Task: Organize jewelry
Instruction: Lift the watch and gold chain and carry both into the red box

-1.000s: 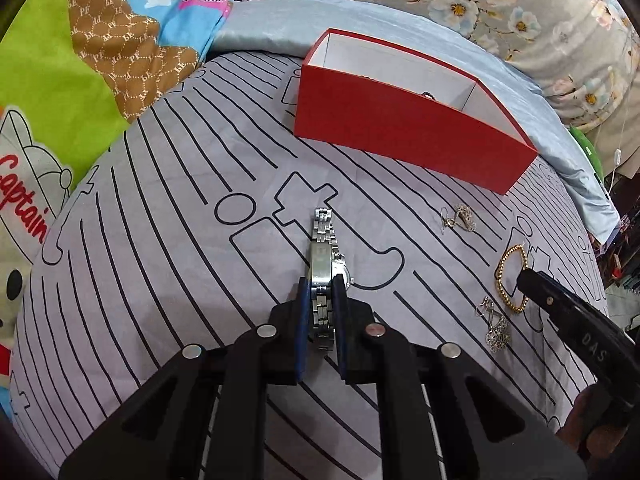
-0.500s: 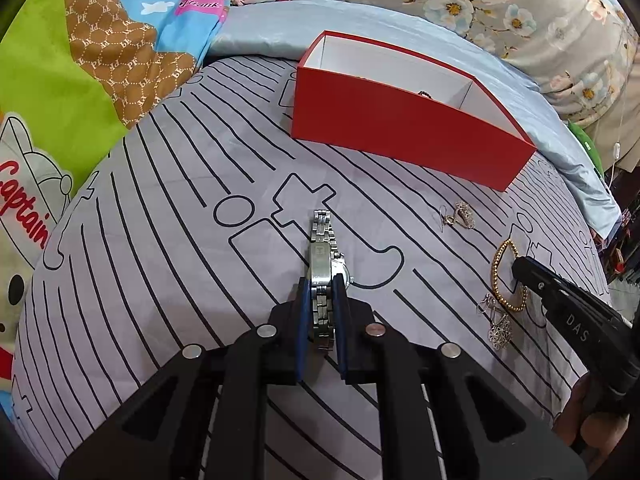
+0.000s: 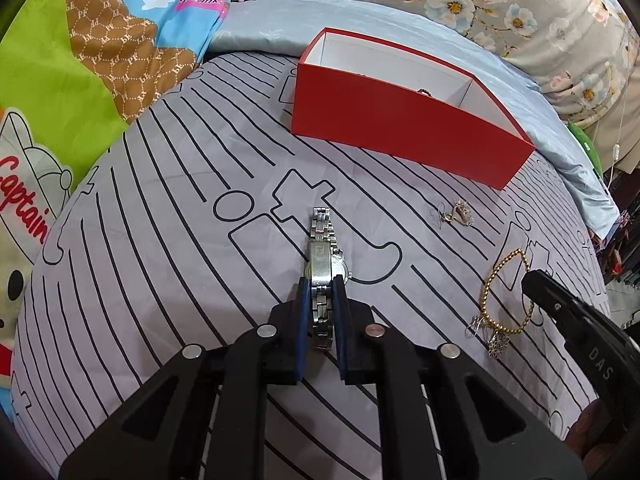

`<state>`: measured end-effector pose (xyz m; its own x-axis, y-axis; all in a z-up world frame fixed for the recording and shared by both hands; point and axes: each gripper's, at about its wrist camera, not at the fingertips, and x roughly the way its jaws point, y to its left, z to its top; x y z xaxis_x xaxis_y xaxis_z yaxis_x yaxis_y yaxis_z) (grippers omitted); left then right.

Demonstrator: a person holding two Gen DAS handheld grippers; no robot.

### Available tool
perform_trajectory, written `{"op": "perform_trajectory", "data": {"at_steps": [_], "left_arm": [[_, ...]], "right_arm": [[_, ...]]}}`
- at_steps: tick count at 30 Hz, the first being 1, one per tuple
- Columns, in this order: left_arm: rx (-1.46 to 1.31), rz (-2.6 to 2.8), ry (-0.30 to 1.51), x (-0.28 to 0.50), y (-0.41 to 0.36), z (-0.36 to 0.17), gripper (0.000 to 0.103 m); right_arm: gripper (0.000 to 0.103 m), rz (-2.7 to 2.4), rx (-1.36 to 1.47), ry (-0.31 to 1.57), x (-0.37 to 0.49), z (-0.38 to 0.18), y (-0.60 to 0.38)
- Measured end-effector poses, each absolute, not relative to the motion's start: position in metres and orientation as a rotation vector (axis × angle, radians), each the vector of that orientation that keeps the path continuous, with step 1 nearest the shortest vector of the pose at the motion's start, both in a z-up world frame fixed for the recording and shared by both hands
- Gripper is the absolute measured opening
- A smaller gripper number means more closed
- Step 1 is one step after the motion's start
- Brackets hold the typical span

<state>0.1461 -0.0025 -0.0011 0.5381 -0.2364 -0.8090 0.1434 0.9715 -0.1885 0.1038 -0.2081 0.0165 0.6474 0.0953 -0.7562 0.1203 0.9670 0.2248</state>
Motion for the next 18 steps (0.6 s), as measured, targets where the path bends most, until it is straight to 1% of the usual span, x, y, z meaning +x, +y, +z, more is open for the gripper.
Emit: {"op": "perform_trajectory", "data": {"at_steps": [8, 18], "left_arm": [[-0.121, -0.252, 0.961, 0.137, 0.0, 0.01, 0.011], [-0.114, -0.263, 0.91, 0.125, -0.002, 0.045, 0.011]], "right_arm": [[0.004, 0.015, 0.299, 0.851, 0.089, 0.027, -0.205], [0.004, 0.047, 0.308, 0.8, 0.077, 0.056, -0.198]]}}
